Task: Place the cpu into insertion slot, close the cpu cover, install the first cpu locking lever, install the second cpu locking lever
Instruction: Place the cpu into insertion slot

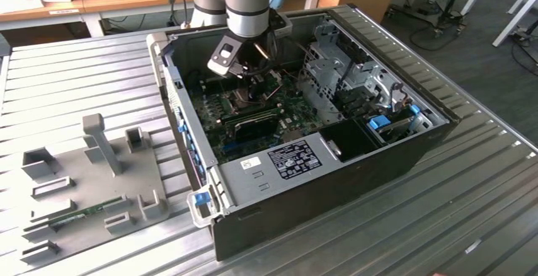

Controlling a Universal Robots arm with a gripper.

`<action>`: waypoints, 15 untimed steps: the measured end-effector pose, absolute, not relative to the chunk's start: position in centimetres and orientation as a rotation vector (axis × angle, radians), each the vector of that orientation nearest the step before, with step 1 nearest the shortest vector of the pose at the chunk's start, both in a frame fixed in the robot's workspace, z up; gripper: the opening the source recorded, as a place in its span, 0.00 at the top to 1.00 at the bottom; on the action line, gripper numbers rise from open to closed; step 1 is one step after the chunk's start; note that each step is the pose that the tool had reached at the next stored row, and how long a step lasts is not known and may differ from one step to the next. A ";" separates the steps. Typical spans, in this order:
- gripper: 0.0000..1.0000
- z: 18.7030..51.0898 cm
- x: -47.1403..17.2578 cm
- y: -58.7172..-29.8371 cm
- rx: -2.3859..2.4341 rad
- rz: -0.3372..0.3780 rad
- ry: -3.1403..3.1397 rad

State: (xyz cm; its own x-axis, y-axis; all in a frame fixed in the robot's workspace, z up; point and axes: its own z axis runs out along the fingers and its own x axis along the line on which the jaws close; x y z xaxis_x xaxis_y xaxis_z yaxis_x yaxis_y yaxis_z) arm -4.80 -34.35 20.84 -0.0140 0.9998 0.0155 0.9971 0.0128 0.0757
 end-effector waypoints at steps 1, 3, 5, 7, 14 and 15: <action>0.46 20.8 -4.8 -34.4 2.176 0.101 2.205; 0.46 20.6 -4.9 -34.3 2.176 0.102 2.206; 0.46 20.6 -4.9 -34.4 2.177 0.105 2.207; 0.46 20.6 -4.9 -34.3 2.178 0.106 2.208; 0.46 20.5 -4.9 -34.3 2.192 0.124 2.209; 0.46 20.4 -4.9 -34.3 2.205 0.124 2.195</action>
